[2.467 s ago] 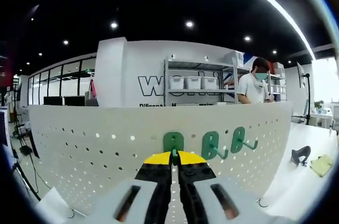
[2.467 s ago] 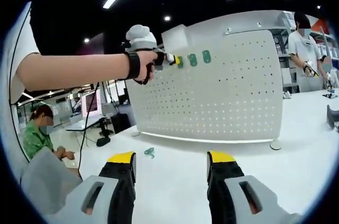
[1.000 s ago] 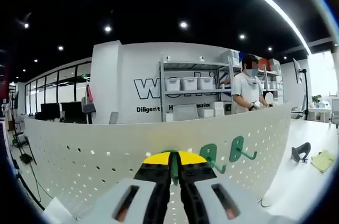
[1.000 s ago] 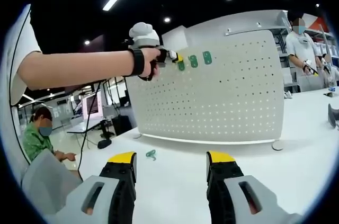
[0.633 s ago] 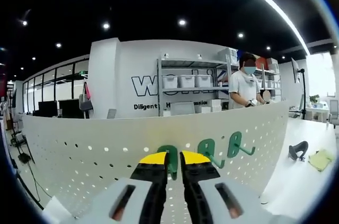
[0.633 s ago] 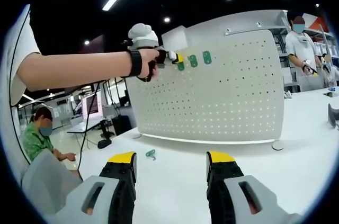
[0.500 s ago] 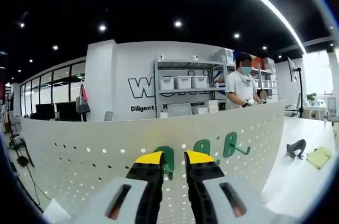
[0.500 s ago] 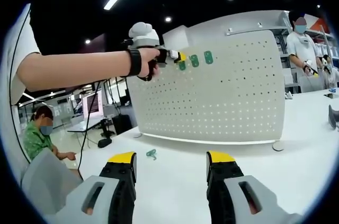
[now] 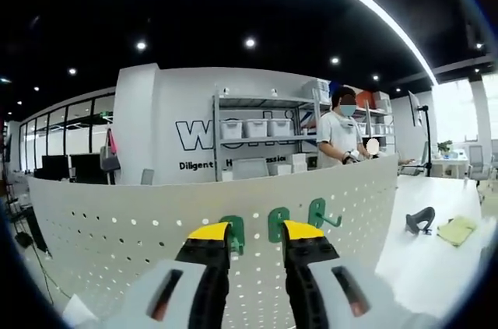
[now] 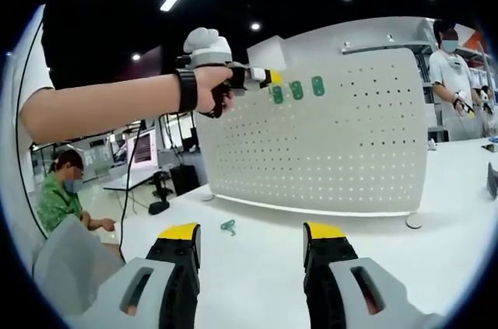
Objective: Insert the hook assembly into the mounting plate slot until the hook locks in place.
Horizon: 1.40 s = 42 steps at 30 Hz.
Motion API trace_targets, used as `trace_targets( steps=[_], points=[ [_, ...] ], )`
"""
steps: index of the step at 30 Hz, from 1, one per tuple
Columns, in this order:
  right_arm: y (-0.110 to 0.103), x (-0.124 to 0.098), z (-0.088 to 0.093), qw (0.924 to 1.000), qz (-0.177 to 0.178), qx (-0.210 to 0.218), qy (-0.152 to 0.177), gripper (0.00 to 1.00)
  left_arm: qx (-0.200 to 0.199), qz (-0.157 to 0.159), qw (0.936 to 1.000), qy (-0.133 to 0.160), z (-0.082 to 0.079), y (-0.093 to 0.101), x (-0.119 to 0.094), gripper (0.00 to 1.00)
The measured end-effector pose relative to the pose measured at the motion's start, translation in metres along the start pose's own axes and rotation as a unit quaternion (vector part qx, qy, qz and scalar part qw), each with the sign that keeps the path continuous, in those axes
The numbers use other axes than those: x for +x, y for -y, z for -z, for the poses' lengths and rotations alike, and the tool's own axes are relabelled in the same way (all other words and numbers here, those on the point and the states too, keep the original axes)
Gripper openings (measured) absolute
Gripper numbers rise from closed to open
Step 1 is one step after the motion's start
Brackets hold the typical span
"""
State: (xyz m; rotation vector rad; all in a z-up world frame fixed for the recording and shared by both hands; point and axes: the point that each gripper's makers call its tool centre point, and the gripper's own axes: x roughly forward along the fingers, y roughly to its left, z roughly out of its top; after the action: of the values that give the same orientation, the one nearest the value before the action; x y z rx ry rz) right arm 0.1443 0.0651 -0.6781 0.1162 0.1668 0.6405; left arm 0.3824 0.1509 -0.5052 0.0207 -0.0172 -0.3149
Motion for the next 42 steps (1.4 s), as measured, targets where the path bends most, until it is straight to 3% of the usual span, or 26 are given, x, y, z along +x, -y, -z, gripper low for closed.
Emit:
trace_targets(
  steps=[9, 19, 31, 42],
  points=[
    [-0.005, -0.001, -0.001, 1.0, -0.003, -0.006, -0.006, 0.54, -0.002, 0.029, 0.9995, 0.009, -0.005, 0.006, -0.018, 0.29],
    [-0.013, -0.004, -0.002, 0.9999, 0.003, -0.01, -0.008, 0.54, 0.0, 0.053, 0.9986, 0.0, 0.0, 0.005, -0.038, 0.33],
    [-0.022, -0.008, -0.002, 0.9998, 0.009, -0.013, -0.008, 0.54, -0.001, 0.08, 0.9965, -0.024, 0.016, 0.002, -0.065, 0.33],
    [-0.038, -0.002, -0.002, 0.9999, 0.005, -0.015, -0.006, 0.54, 0.0, 0.08, 0.9961, -0.037, 0.033, -0.017, -0.097, 0.33]
  ],
)
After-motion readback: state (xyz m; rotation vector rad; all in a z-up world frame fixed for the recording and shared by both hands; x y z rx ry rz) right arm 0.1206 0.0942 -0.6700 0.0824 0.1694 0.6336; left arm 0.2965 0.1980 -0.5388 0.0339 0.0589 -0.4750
